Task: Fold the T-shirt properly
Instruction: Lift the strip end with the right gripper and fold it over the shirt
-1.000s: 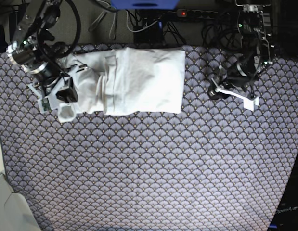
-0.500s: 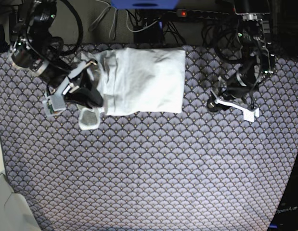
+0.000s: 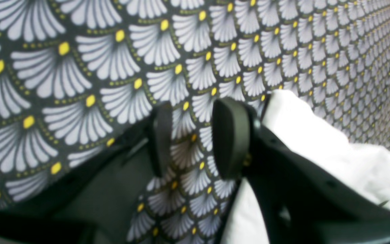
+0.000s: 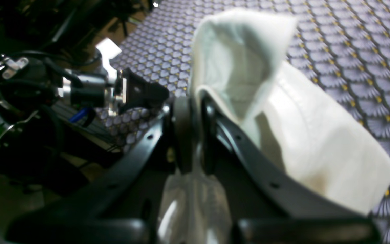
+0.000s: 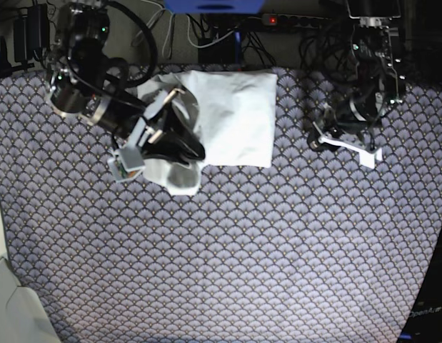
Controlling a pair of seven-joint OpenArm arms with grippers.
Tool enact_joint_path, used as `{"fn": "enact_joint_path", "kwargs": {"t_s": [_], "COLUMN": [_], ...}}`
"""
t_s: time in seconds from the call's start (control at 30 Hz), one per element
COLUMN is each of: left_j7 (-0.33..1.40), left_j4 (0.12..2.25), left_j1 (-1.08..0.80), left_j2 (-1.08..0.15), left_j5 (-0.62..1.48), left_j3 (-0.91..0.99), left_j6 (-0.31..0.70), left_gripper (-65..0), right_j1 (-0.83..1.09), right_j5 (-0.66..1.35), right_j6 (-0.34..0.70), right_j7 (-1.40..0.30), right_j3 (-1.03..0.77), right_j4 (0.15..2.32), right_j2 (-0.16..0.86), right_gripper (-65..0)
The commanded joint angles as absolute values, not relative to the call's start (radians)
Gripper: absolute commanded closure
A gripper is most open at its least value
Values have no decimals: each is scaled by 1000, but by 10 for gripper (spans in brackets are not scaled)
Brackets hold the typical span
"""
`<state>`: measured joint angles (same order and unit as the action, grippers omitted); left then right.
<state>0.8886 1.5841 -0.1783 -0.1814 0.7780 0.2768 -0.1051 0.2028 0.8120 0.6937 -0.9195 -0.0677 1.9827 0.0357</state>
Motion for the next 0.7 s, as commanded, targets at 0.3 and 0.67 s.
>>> {"fn": "enact_joint_path", "kwargs": {"t_s": [0.3,0.67], "left_j7": [878,880], "left_j4": [1681,1695], "left_j1": [-251,-308], "left_j2": [-225,-231], "left_j5": [786,792], "left_j3": [321,470], "left_j6": [-99,-90], "left_gripper": [-238,-238], "right_j1": [131,88], "right_j5": [848,848], "right_j6": [698,698], "right_j7": [-885,-829], "right_j3": [58,137], "right_j4": [1886,1732], "right_j2": [24,-5], "right_gripper": [-15,-15]}}
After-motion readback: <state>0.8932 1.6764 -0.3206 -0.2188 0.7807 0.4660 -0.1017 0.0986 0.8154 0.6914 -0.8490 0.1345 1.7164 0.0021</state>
